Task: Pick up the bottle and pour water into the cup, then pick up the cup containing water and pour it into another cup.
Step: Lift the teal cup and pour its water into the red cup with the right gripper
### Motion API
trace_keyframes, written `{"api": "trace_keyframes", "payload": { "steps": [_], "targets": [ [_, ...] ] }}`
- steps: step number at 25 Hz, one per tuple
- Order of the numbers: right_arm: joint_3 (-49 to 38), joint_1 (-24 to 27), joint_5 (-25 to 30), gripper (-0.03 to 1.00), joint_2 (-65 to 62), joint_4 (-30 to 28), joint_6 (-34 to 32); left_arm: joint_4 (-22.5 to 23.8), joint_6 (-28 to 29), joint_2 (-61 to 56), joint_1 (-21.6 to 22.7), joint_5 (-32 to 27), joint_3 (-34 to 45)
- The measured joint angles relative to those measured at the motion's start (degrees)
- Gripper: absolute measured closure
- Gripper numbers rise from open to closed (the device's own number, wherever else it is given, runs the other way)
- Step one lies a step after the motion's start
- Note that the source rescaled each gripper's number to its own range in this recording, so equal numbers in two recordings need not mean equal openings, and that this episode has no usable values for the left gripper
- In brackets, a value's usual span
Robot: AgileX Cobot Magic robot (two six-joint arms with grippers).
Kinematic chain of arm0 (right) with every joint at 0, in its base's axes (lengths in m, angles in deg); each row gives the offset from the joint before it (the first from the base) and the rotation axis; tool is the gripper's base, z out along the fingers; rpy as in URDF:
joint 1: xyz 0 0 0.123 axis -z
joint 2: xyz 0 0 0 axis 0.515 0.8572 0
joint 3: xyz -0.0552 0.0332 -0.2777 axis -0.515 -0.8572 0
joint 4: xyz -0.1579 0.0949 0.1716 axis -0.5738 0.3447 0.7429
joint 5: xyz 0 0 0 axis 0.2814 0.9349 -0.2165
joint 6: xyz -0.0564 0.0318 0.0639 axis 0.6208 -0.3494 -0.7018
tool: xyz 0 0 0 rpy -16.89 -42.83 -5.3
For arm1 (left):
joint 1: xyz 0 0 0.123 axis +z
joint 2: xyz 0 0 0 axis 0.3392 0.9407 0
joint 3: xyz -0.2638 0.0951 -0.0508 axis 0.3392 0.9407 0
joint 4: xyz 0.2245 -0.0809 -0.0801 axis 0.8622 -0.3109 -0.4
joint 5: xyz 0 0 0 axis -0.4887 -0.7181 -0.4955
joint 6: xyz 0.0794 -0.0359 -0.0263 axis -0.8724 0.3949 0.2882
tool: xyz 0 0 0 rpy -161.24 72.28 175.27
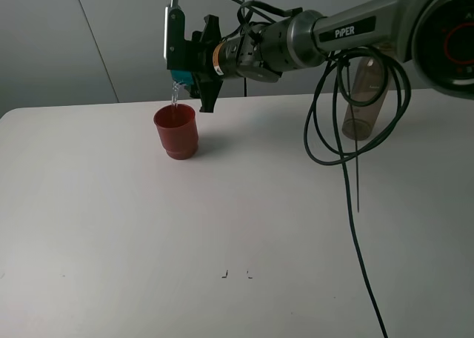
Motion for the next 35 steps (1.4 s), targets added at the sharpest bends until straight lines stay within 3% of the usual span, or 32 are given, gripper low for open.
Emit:
{"api": "trace_keyframes", "payload": {
  "steps": [22, 35],
  "targets": [
    [0.00, -0.09, 0.00, 0.92, 0.00, 0.00, 12.06, 0.00, -0.39, 0.00, 0.00, 0.00, 0.00],
    [3.02, -0.09, 0.00, 0.92, 0.00, 0.00, 13.86, 0.00, -0.39, 0.00, 0.00, 0.00, 0.00]
  ]
}}
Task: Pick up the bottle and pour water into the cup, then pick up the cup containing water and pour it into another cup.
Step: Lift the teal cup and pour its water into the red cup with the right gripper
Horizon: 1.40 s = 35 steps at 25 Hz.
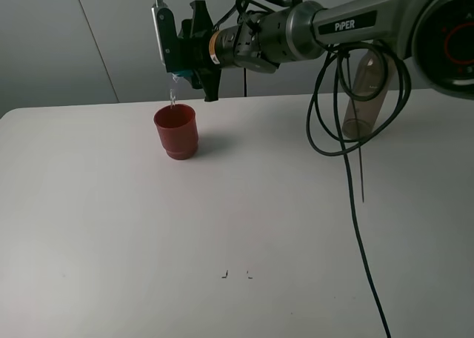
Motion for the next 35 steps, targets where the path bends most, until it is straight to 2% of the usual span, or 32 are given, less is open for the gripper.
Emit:
{"api": "trace_keyframes", "payload": {
  "steps": [18, 29, 35],
  "targets": [
    [0.00, -0.12, -0.35, 0.92, 0.00, 0.00, 8.27, 0.00, 0.00, 0.00, 0.00, 0.00, 0.00],
    [0.62, -0.12, -0.57, 0.92, 0.00, 0.00, 9.92, 0.00, 0.00, 0.00, 0.00, 0.00, 0.00],
    [0.73, -0.15, -0.83, 0.92, 0.00, 0.00, 14.70, 0.00, 0.00, 0.00, 0.00, 0.00, 0.00]
  ]
}}
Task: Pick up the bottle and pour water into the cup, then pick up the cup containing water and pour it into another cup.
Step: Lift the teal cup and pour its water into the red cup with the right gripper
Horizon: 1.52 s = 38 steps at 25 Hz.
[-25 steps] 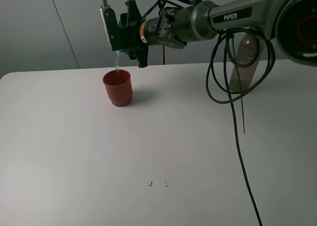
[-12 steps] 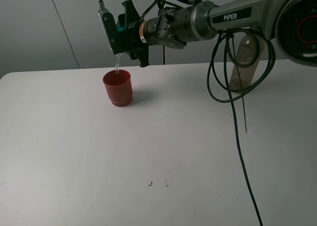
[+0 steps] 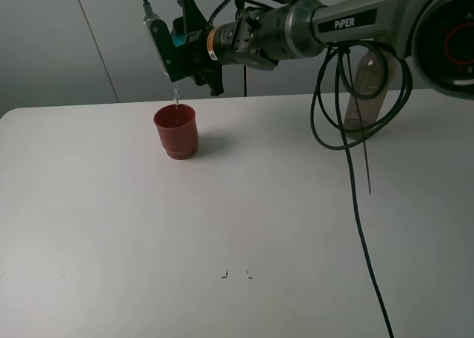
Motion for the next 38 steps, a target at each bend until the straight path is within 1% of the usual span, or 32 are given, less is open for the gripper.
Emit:
{"api": "trace_keyframes", "payload": {
  "steps": [4, 12, 38],
  "targets": [
    [0.03, -0.10, -0.42, 0.92, 0.00, 0.00, 1.88, 0.00, 0.00, 0.00, 0.00, 0.00, 0.00],
    [0.12, -0.31, -1.08, 0.92, 0.00, -0.02, 3.15, 0.00, 0.39, 0.00, 0.00, 0.00, 0.00],
    [0.12, -0.31, -1.30, 0.92, 0.00, -1.34, 3.72, 0.00, 0.39, 0.00, 0.00, 0.00, 0.00]
  ]
}}
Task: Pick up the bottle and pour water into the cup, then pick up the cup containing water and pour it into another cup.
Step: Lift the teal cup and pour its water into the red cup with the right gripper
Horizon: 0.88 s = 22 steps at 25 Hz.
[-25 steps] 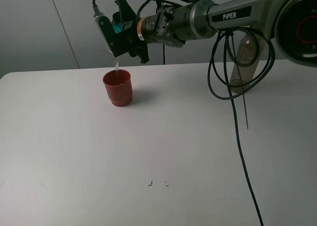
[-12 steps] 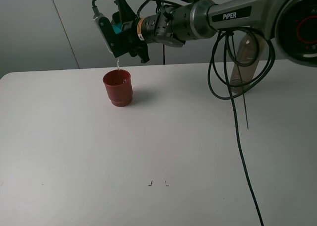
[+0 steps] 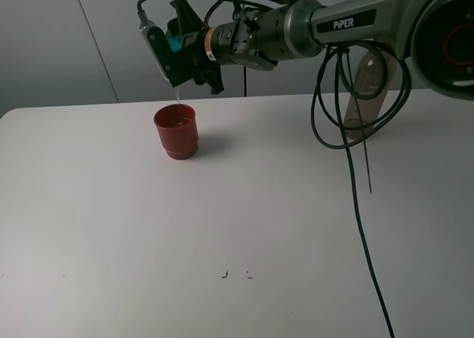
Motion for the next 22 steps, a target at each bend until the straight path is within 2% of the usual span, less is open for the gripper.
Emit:
{"api": "trace_keyframes", "payload": {
  "steps": [7, 22],
  "targets": [
    [0.00, 0.00, 0.00, 0.92, 0.00, -0.22, 0.66, 0.00, 0.00, 0.00, 0.00, 0.00, 0.00],
    [0.00, 0.00, -0.32, 0.92, 0.00, -3.31, 8.29, 0.00, 0.00, 0.00, 0.00, 0.00, 0.00]
  ]
}}
